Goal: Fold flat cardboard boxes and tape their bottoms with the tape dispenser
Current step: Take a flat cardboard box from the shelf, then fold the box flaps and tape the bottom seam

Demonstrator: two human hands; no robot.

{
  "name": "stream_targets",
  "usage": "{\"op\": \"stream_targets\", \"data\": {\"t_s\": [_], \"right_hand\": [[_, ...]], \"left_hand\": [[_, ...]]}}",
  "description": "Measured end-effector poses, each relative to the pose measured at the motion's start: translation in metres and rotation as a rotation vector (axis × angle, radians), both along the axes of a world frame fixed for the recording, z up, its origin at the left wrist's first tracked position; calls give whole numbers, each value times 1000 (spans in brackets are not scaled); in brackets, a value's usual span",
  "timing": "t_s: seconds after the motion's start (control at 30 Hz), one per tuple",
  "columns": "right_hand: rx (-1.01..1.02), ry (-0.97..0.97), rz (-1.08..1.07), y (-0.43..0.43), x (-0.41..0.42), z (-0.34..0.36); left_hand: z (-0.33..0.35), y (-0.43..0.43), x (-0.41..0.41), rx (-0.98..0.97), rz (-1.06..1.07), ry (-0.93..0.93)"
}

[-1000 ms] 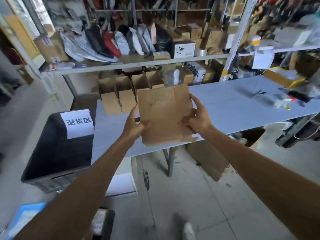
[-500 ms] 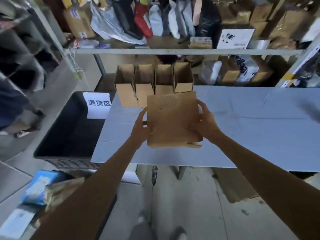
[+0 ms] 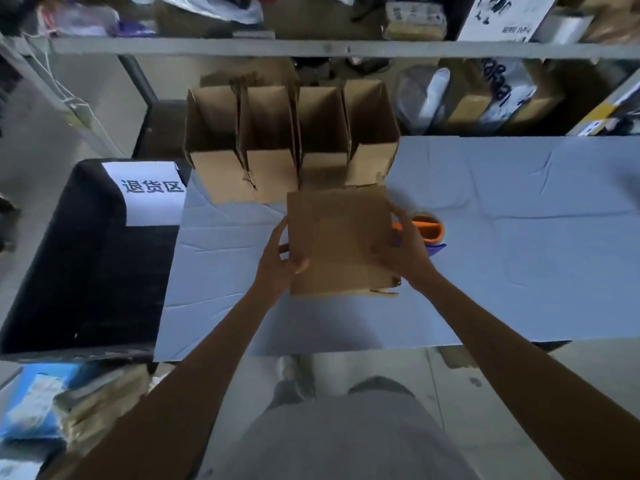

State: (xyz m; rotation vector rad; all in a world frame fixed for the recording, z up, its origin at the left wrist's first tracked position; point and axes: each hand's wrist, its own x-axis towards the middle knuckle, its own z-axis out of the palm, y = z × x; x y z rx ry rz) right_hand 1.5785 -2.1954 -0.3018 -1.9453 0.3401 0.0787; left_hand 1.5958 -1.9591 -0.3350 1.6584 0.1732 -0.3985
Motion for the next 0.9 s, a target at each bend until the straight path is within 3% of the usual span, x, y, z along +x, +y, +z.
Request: {"op": "stream_targets", "data": {"t_s": [0.27, 0.6, 0.77, 0.8, 0.9], "right_hand": [[70, 27, -65, 1, 27, -35], [115, 165, -138, -12, 47, -52], [-43, 213, 201, -11, 54, -49], [-54, 204, 228, -11, 54, -50], [-187, 168, 239, -11, 54, -46]], "left_hand": [[-29, 3, 8, 48, -13, 80], [-29, 0, 8, -46, -47, 187], [-23, 14, 25, 234, -375, 418], [-24, 12, 29, 279, -338, 387], [-30, 0, 39, 310, -21, 42]]}}
